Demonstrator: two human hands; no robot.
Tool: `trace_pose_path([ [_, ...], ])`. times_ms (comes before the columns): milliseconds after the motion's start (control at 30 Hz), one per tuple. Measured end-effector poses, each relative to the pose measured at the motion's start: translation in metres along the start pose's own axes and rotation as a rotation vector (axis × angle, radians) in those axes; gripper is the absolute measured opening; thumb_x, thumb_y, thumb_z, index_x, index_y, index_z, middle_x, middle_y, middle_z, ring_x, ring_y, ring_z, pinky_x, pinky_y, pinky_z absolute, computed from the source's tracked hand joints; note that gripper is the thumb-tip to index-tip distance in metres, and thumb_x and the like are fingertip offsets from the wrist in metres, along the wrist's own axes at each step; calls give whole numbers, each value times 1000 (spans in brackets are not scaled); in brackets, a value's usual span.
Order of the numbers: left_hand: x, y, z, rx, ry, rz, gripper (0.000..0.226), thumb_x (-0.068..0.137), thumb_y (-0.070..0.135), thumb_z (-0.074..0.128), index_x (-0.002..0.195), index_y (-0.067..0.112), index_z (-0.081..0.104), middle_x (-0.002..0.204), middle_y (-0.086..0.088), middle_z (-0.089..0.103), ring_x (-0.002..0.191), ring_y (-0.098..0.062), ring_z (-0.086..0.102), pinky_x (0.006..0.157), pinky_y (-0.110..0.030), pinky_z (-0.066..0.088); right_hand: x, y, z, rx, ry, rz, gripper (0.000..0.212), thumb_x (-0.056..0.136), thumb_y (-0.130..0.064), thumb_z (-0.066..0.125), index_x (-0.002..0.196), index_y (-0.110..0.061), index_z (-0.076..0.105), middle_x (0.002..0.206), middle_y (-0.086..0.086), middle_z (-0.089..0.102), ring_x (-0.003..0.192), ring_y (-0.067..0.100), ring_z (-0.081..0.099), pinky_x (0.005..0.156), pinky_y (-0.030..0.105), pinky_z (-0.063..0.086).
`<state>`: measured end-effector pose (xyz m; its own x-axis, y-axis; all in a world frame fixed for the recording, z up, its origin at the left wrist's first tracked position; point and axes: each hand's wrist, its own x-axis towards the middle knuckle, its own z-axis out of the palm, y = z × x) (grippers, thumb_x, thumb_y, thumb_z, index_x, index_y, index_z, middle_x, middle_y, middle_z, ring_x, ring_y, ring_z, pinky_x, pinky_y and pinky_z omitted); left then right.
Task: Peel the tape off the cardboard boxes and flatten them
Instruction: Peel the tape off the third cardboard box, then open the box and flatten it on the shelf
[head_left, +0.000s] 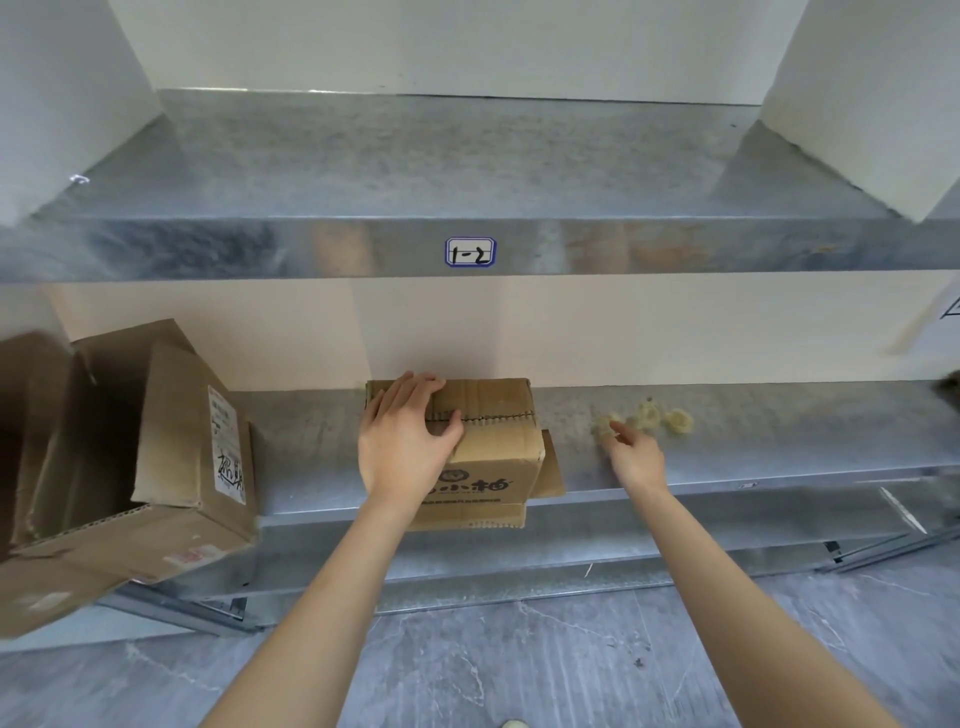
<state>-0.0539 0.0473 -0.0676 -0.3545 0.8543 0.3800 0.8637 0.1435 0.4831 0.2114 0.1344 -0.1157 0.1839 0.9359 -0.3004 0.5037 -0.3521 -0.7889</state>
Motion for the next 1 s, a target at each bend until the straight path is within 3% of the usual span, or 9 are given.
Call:
trace_pose_path([
  [200, 1, 0, 0, -11, 7, -1, 33, 84, 38, 67, 115, 24, 67, 122, 11, 66, 127, -14, 54, 105, -34, 41, -11, -11, -2, 42, 9, -65, 36, 95, -17, 51, 131, -16, 57, 117, 7, 63, 96, 22, 57, 80, 30, 42],
  [433, 0, 0, -1, -30, -4, -2, 37, 85, 38, 67, 119, 24, 68, 129, 9, 62, 126, -14, 54, 105, -36, 43, -43, -59, 6, 130, -156, -296, 21, 94, -13, 57, 111, -17, 67, 103, -4, 66, 98, 11, 60, 86, 28, 48],
  [533, 0, -1, -2, -26, -5, -20, 37, 83, 40, 69, 116, 25, 70, 126, 9, 58, 113, -18, 57, 88, -37, 52, -55, -73, 18, 82, -201, -406, 19, 93, -20, 61, 110, -19, 69, 109, -4, 66, 95, 3, 60, 80, 20, 45],
  [600, 1, -3, -2, -9, 7, -20, 36, 81, 41, 70, 113, 24, 71, 118, 7, 59, 108, -20, 54, 78, -36, 53, -61, -76, 24, 43, -180, -451, 29, 90, -27, 66, 118, -20, 63, 119, -3, 59, 98, 5, 60, 82, 21, 45],
  [700, 0, -4, -3, 0, 34, -11, 35, 79, 42, 71, 108, 24, 73, 112, 7, 61, 106, -21, 53, 77, -36, 51, -67, -74, 27, 35, -206, -522, 50, 87, -33, 71, 133, -28, 51, 130, -8, 48, 105, 6, 56, 84, 15, 44],
  [833, 1, -3, -9, -47, 1, -13, 28, 79, 44, 71, 100, 25, 71, 108, 11, 63, 106, -18, 55, 75, -31, 46, -71, -72, 28, -104, -275, -626, 47, 82, -38, 75, 126, -29, 60, 139, -5, 40, 119, -3, 42, 90, -2, 30],
  [1000, 8, -17, -31, -198, -146, -14, 22, 82, 41, 72, 98, 27, 70, 106, 14, 64, 109, -11, 53, 77, -29, 46, -70, -73, 28, -145, -296, -650, 38, 81, -36, 77, 115, -26, 63, 140, 0, 42, 137, 7, 31, 106, 28, 36],
])
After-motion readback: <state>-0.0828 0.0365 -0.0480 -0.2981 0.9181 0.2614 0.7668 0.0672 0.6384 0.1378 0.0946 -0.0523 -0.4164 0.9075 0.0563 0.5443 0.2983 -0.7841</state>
